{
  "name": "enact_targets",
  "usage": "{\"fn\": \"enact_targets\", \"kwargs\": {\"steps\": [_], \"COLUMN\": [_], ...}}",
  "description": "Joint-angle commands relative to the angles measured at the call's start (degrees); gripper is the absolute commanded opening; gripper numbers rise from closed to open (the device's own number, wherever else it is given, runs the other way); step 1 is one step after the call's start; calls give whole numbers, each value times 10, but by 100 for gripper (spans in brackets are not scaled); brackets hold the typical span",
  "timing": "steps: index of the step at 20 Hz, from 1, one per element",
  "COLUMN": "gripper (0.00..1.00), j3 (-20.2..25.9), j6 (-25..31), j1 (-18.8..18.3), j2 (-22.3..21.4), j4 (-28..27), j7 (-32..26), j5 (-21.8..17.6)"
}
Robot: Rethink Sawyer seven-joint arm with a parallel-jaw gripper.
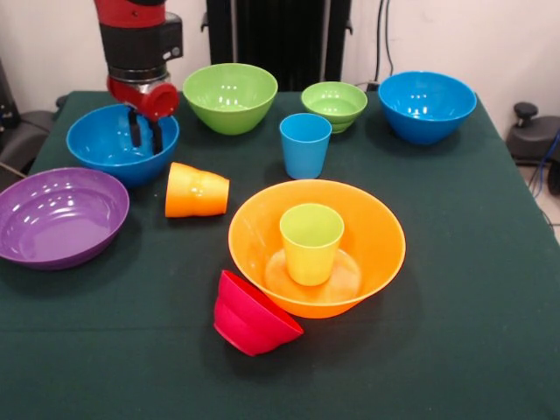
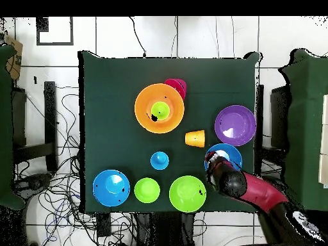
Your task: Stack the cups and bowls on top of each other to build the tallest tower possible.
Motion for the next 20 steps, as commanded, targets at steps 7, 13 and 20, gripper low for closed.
{"fn": "enact_targets", "kwargs": {"steps": [7, 13, 20], "gripper": [100, 100, 100], "j3": [5, -6, 0], "j6": [-73, -61, -12], "j1": [57, 48, 8], "j2": [69, 29, -69], "j4": [17, 49, 124], "j7": [110, 94, 66], "j5": [65, 63, 49]}}
